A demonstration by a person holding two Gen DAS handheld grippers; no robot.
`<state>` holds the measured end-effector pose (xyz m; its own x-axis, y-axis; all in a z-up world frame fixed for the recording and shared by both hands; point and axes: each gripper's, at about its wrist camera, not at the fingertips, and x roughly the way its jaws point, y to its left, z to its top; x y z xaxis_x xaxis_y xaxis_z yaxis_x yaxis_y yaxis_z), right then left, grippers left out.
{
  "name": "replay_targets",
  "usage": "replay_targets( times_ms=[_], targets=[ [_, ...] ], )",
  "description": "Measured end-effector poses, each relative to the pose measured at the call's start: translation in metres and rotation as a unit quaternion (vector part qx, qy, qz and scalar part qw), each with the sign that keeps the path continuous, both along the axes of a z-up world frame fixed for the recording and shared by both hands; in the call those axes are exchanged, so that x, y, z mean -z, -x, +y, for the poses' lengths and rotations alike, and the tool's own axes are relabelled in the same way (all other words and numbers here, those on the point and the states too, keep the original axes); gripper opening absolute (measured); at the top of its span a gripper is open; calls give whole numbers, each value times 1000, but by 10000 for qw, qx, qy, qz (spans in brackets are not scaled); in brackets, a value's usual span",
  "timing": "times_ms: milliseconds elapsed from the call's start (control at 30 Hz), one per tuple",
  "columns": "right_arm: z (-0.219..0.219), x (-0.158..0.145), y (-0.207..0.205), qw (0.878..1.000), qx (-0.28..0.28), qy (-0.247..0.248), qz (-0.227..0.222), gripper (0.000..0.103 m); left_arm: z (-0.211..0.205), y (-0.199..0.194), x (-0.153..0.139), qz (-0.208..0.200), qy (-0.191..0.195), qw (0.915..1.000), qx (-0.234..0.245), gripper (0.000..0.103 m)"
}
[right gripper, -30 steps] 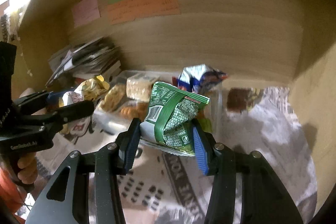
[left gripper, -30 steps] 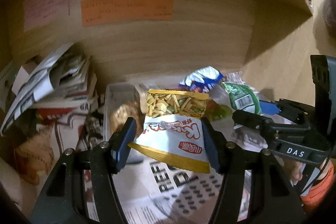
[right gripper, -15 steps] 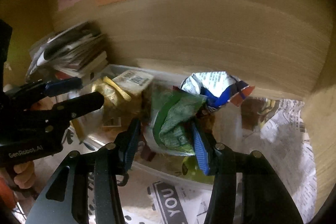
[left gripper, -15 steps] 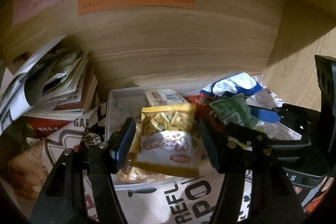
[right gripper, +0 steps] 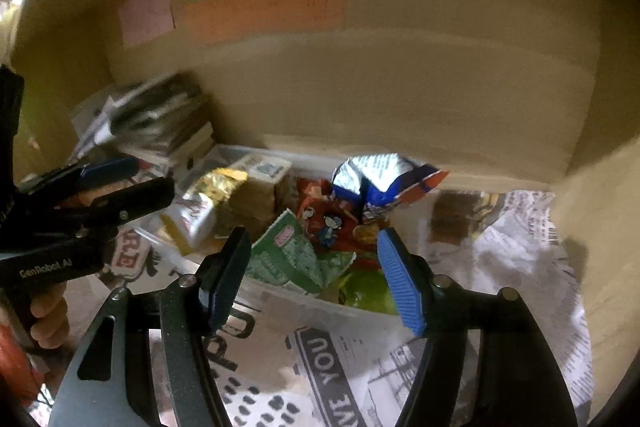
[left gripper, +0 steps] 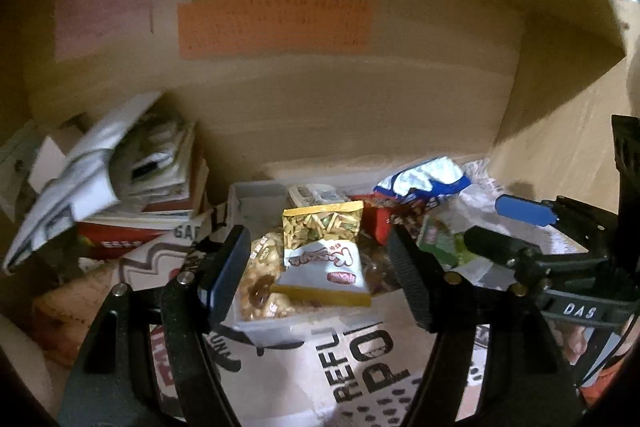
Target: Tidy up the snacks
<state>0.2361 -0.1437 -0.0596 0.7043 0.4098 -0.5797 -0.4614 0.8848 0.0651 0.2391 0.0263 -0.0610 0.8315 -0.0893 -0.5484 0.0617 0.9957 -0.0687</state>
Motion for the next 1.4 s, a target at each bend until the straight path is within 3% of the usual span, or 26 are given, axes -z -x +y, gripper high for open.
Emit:
replay_targets(
  times_ms=[200,300,367,500,600,733,1400],
  targets=[
    [-17,-26,31,9989,36,-353,-310,63,-1,44,-25,-450,-16,9989,-100,70],
    [-26,-41,53,9968,112,-532,-591,70,-3,65,-39,-713,35,9974,-108,72],
    [-31,-51,67,9950,157,-613,-777,78,-3,82,-47,-936,37,9955,-136,79],
    [-34,-65,94,9919,160,-676,-1066,81,-5,111,-61,-1300,50,9913,-213,83],
    [-34,-72,110,9898,170,-724,-1213,87,-3,126,-68,-1447,158,9891,-202,92],
    [-35,-76,125,9874,204,-804,-1349,103,-4,147,-72,-1673,134,9853,-303,101],
    [-29,-73,153,9861,119,-744,-1482,103,-2,174,-66,-1732,115,9842,-342,103]
  ],
)
